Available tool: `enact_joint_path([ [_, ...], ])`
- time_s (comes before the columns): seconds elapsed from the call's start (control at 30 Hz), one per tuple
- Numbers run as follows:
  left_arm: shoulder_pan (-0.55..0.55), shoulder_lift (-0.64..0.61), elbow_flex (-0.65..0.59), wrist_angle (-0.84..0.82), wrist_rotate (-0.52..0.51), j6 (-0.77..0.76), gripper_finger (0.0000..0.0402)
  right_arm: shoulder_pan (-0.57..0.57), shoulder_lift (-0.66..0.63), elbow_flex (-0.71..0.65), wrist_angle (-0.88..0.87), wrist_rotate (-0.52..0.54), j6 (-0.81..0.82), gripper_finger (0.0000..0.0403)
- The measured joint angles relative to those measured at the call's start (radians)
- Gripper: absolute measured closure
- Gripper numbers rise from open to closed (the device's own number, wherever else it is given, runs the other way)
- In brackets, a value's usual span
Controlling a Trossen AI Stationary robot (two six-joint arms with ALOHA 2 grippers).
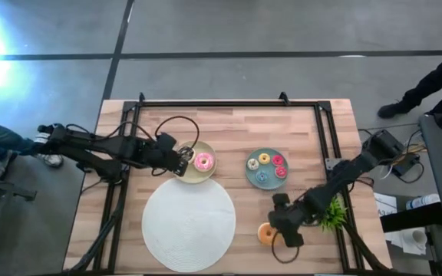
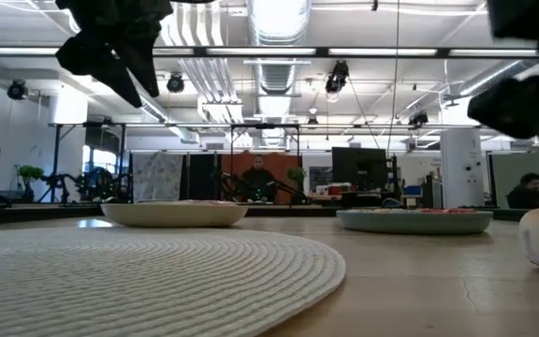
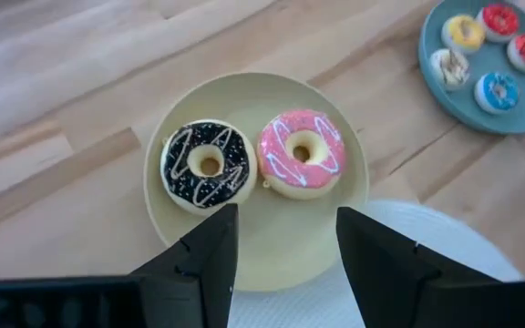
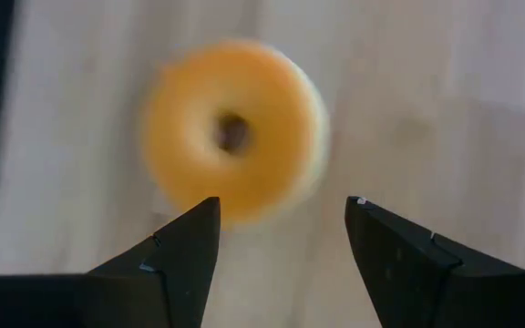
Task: Pick & Place donuts
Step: Put the purple donut on the brown plate
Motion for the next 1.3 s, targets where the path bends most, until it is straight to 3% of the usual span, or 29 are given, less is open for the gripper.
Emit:
enact_joint_path([
  [0.2,-0.001,0.002,0.0,0.004,-0.004,0.139,0.0241,0.075,0.09,0.15,-0.025,0.05,-0.029,0.0175],
  [0.6,0.0,0.002,0.0,0.005,-0.007,0.307,0.0241,0.077,0.331,0.368,-0.185,0.051,0.057,0.0175],
  [1.07,0.0,0.002,-0.001,0.004,-0.007,0.359,0.0241,0.105,0.34,0.383,-0.215,0.078,0.312,0.0175],
  [1.3,0.0,0.002,-0.001,0.009,-0.005,0.358,0.0241,0.127,0.335,0.434,-0.259,0.107,0.337,0.0175],
])
